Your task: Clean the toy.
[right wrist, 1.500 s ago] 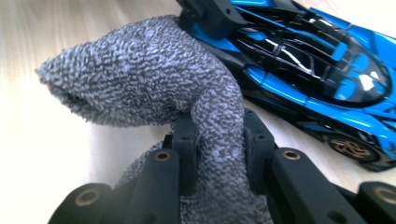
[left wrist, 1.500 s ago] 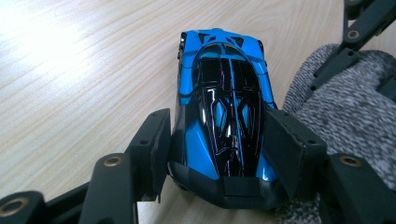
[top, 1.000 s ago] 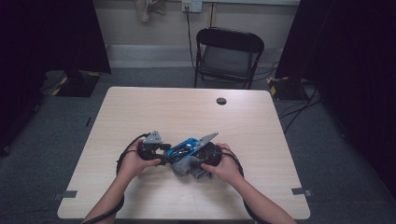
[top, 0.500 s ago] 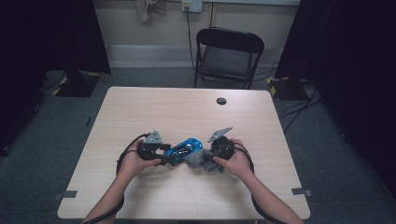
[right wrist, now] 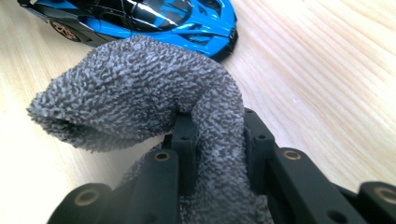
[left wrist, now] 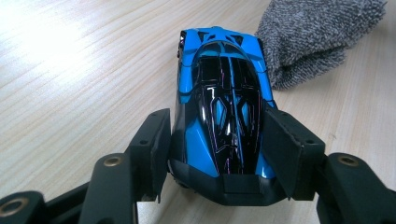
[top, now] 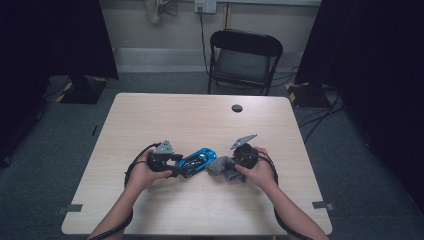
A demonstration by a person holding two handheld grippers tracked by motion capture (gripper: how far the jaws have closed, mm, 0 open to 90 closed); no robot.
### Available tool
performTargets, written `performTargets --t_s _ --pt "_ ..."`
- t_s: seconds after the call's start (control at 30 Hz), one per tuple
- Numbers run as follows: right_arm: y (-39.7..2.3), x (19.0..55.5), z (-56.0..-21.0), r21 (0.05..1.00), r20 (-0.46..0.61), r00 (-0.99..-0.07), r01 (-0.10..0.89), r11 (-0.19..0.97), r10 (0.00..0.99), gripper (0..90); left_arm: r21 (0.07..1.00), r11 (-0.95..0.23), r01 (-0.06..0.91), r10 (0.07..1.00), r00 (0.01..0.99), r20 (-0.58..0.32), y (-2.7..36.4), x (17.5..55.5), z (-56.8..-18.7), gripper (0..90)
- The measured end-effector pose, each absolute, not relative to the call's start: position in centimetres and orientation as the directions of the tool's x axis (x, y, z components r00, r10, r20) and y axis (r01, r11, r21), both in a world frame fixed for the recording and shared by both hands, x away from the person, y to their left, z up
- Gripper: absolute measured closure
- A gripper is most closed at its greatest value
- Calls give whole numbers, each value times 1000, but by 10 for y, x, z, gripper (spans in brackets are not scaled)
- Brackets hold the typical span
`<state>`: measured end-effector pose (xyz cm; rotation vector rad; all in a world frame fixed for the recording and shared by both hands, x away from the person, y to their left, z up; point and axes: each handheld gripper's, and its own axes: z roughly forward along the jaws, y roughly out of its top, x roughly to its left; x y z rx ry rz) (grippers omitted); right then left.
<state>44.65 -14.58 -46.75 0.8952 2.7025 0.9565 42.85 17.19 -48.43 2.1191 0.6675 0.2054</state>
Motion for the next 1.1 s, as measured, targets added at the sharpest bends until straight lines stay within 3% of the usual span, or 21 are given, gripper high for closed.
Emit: performTargets --t_s 0.47,0.73,1.1 --pt "-174 443 -457 632 54 -784 506 587 618 715 796 -468 383 532 842 -92 172 428 -485 432" --pt "-159 423 -443 661 52 -862 408 629 505 715 797 -466 384 534 841 -93 172 428 -485 432" --pt "-89 398 -450 643 64 -956 259 721 286 714 797 -467 383 532 842 -93 172 428 -484 432"
